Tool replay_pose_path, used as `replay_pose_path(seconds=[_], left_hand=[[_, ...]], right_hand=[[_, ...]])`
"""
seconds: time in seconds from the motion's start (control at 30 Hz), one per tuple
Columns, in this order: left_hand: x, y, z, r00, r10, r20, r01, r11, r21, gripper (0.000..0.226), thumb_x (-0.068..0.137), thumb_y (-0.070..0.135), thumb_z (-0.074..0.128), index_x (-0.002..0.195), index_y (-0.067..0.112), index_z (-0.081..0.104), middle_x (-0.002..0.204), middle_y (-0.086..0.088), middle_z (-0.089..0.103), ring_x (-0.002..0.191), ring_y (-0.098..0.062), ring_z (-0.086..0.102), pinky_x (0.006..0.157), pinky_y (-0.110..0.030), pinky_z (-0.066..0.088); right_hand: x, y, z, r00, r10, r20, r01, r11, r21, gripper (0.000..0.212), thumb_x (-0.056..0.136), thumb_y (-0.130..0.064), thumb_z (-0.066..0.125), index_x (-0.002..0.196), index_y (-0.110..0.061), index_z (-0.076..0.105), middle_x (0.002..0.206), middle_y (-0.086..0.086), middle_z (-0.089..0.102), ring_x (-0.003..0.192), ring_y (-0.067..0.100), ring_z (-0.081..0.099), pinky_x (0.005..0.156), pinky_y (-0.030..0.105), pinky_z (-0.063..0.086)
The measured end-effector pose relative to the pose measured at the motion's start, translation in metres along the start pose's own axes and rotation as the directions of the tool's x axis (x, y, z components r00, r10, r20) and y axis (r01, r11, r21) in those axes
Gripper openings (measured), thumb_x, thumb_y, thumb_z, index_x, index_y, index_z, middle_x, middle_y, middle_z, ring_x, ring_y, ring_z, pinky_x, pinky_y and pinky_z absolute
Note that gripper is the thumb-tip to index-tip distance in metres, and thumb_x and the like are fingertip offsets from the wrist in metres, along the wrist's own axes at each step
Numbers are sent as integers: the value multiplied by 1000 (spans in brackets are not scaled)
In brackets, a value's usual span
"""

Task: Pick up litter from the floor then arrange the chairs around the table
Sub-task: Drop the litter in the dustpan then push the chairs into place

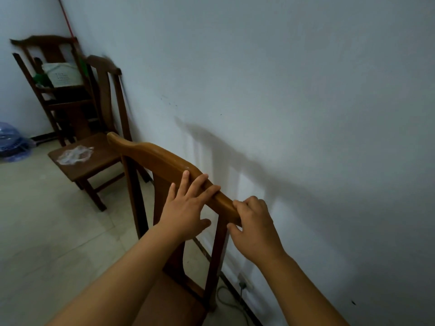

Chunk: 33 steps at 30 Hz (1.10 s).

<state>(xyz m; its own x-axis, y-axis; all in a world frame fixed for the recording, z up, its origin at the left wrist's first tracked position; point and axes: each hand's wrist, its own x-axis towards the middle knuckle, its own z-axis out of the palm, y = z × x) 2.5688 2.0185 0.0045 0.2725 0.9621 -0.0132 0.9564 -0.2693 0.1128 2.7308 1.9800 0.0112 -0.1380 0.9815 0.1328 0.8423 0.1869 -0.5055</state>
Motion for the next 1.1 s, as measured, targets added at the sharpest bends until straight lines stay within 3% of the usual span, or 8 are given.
replay_pose_path(seconds=[0.1,0.3,0.5,0.63,0.87,0.93,1.0,1.1], left_hand=[[-17,-7,-2,1000,6,5,-6,1000,-4,80,82,48,59,141,51,5,156,13,-12,141,-28,-25,113,-53,-8],[-50,-15,-13,1000,-27,4,27,999,41,72,89,14,44,139,54,8,155,13,-9,142,-27,-24,114,-56,-9],[-89,-27,-20,995,-76,-59,66,985,-161,42,91,32,31,128,49,40,151,15,13,144,-20,-14,117,-45,-3],[-105,-30,-16,991,-82,-107,56,973,-225,61,75,59,7,118,48,50,146,16,22,144,-18,-7,118,-48,11],[-99,-19,-5,965,-205,-164,138,927,-349,30,82,60,49,102,39,55,156,9,4,144,-18,-10,119,-45,7],[-93,-13,-4,945,-289,-154,200,880,-430,40,80,56,57,114,39,47,157,8,-9,145,-21,-10,119,-45,4],[-85,-10,-1,911,-395,-114,284,805,-521,81,78,48,63,142,35,14,155,5,-22,146,-22,-3,118,-44,7],[-78,-5,4,888,-451,-84,319,739,-593,113,81,32,64,133,28,-36,149,4,-36,146,-24,5,107,-31,37]], right_hand=[[-9,-8,1,997,-62,54,63,998,-4,43,83,-41,61,120,-22,47,107,-4,43,101,10,42,88,20,43],[-29,-29,1,983,-101,151,89,992,84,40,79,-48,63,109,-23,52,96,-6,46,87,9,52,80,18,48],[-51,-53,13,948,-215,235,150,952,268,35,77,-43,67,105,-21,62,97,-6,60,85,10,62,79,20,55],[-47,-53,13,964,-233,125,188,937,296,26,80,-37,64,102,-21,65,89,-6,65,79,8,63,75,26,57],[-12,-46,10,983,-182,-5,182,980,78,40,87,-30,60,125,-23,51,119,-5,58,103,8,55,84,17,44],[-6,-44,8,986,-165,-10,165,984,61,45,86,-30,60,128,-23,48,125,-4,55,111,9,53,86,18,42],[2,-41,9,987,-163,-14,163,985,52,48,86,-29,61,131,-22,46,128,-3,54,114,11,52,89,19,41],[15,-37,15,980,-197,16,197,980,36,52,85,-30,61,133,-23,42,131,-2,52,117,12,50,92,21,41]])
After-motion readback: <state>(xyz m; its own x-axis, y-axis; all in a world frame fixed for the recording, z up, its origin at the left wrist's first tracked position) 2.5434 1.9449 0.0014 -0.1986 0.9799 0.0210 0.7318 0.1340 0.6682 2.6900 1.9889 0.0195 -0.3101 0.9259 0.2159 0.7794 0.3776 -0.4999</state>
